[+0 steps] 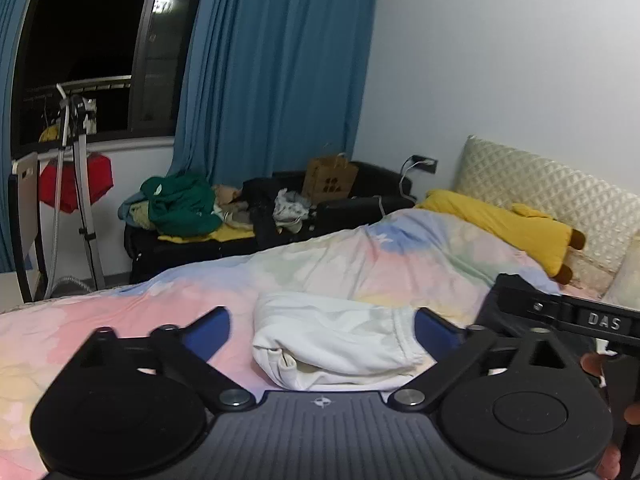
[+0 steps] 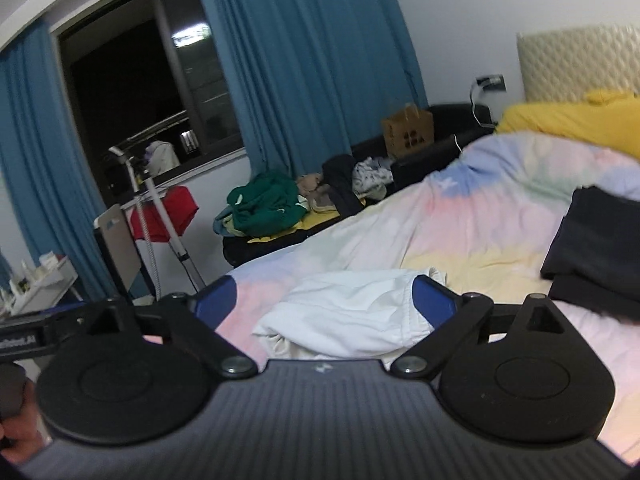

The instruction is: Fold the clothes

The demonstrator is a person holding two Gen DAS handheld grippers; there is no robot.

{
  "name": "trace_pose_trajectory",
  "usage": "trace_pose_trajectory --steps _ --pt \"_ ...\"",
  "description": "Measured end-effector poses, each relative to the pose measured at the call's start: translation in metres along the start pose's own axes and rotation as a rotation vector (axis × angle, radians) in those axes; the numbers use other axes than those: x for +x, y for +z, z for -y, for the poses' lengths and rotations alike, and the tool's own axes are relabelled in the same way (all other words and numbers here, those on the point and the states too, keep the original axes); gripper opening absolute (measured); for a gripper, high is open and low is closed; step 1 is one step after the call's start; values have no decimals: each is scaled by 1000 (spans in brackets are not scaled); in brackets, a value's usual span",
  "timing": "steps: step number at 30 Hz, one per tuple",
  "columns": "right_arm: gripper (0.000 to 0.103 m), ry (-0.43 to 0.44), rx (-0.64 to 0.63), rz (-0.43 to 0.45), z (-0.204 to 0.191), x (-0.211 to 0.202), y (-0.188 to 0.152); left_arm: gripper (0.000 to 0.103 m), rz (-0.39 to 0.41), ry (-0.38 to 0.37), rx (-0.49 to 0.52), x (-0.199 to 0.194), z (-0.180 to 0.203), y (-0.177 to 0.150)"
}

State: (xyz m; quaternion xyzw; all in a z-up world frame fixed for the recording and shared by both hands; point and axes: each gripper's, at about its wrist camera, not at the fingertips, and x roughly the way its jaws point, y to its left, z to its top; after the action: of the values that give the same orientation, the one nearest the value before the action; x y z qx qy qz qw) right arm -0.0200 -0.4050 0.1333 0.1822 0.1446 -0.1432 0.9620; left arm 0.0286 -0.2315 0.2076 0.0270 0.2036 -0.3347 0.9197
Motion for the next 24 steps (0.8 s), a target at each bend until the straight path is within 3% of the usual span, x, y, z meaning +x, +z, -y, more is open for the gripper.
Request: trace_pose_trajectory --steps 8,13,24 --pt "96 -7 -79 2 -20 -29 -34 103 25 23 8 -42 9 -47" --pt "96 -11 -101 7 -27 -30 -59 103 22 76 40 -44 11 -69" --pt "96 -47 -122 33 -31 -9 -96 103 14 97 58 -28 6 -95"
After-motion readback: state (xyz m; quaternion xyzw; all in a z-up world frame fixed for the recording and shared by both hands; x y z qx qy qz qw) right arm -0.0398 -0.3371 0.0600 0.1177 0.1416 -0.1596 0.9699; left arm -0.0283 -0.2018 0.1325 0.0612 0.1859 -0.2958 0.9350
